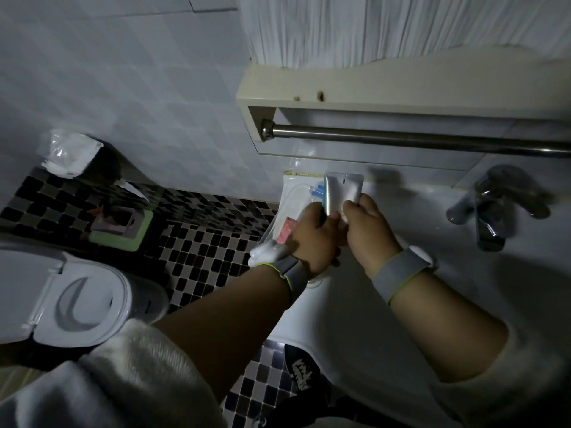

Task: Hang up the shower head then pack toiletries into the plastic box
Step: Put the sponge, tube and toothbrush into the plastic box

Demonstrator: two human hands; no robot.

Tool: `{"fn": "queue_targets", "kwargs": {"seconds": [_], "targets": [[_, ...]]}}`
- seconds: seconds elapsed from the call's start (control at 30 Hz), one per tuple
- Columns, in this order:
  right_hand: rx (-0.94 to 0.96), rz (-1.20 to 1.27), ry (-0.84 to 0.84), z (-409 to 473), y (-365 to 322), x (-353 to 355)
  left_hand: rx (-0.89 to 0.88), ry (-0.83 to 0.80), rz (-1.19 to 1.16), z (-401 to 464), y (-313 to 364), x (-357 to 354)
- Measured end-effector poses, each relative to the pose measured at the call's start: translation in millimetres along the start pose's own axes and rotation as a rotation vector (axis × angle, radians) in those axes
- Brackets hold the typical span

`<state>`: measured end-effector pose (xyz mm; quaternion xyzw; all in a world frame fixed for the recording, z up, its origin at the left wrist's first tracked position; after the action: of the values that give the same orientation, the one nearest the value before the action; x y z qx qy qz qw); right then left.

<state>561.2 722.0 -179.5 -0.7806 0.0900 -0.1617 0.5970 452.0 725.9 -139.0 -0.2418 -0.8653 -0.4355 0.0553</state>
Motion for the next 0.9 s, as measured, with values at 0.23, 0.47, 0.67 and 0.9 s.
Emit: {"fn": "queue_targets", "kwargs": {"seconds": [0.23, 0.47, 0.67, 0.9], "targets": [[0.136, -0.287, -0.119, -7.3, 2.0, 8.0, 0.04, -0.011, 0.054, 8.5, -12.6, 16.5], [0.212, -0.176, 0.112, 5.6, -7.2, 18.0, -0.248, 0.21, 0.768, 30.3, -49.3, 44.7], [0.379, -0.385, 0.016, 18.8, -18.0, 5.4, -0.17, 0.161, 0.978, 34.7, -90.1, 56.2], [0.537, -0.875, -0.265, 29.7, -11.9, -15.0, -0.177, 0.199, 0.959, 45.9, -106.6, 58.1]]}}
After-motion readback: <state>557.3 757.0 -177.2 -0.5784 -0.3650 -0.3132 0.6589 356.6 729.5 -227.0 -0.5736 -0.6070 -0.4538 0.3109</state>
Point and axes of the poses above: each hand's wrist, its own z-axis towards the middle knuckle, its own x-axis out of the back of the hand, y = z × x, the point moved 3 cm from there along z, towards the middle knuckle, and after that the axes turned 11 degrees about x, right-handed, at the moved point
